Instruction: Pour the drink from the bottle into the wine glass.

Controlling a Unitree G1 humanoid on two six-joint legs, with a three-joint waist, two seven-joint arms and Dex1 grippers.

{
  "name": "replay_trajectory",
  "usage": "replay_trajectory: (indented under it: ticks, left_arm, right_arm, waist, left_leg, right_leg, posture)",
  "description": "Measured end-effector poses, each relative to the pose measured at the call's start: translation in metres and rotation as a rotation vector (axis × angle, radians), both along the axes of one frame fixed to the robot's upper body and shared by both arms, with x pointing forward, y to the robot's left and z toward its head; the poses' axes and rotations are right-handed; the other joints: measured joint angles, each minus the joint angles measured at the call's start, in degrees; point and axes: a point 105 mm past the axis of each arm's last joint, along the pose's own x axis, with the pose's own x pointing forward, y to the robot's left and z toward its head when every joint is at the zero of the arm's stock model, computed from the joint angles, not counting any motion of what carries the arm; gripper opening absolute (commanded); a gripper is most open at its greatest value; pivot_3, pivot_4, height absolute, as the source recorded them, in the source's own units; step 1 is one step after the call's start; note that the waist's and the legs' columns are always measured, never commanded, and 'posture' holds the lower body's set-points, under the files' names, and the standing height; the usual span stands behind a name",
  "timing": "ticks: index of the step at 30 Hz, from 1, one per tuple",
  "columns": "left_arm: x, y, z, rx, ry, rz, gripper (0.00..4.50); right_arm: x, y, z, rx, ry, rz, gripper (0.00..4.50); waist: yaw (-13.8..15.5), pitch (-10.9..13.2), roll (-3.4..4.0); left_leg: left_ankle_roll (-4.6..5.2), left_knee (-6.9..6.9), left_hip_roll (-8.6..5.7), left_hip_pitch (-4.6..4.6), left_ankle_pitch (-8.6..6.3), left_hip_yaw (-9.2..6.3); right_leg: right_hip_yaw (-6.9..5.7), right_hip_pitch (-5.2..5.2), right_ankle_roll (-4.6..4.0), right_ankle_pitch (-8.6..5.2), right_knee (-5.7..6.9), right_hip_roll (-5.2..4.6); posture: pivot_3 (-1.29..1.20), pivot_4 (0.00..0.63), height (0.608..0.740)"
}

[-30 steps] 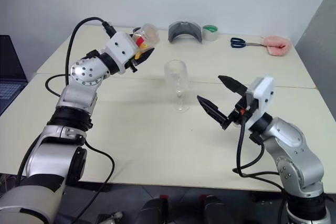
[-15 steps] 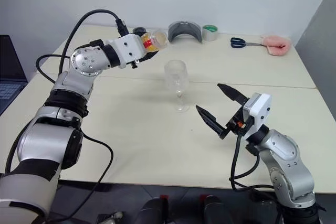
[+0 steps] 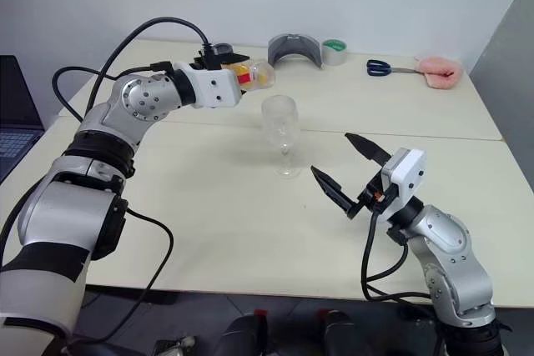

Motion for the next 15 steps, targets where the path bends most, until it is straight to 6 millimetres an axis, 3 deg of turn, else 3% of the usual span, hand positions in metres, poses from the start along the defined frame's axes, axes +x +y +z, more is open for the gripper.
replay_trajectory:
  ticks: [15]
  left_arm:
    - [-0.0001,-0.0081,0.0089,0.121,-0.094,-0.017,1.89]
  right_arm:
    - [0.0016,0.0005,0.0002,0.013,-0.004,-0.015,4.50]
  waist:
    - [0.0,0.0,0.00]
  left_leg:
    - [0.00,0.08,-0.01,0.00,0.00,0.01]
  right_leg:
    - [0.00,-0.01,0.00,0.00,0.11,0.00]
  posture:
    - [0.00,0.150,0.740]
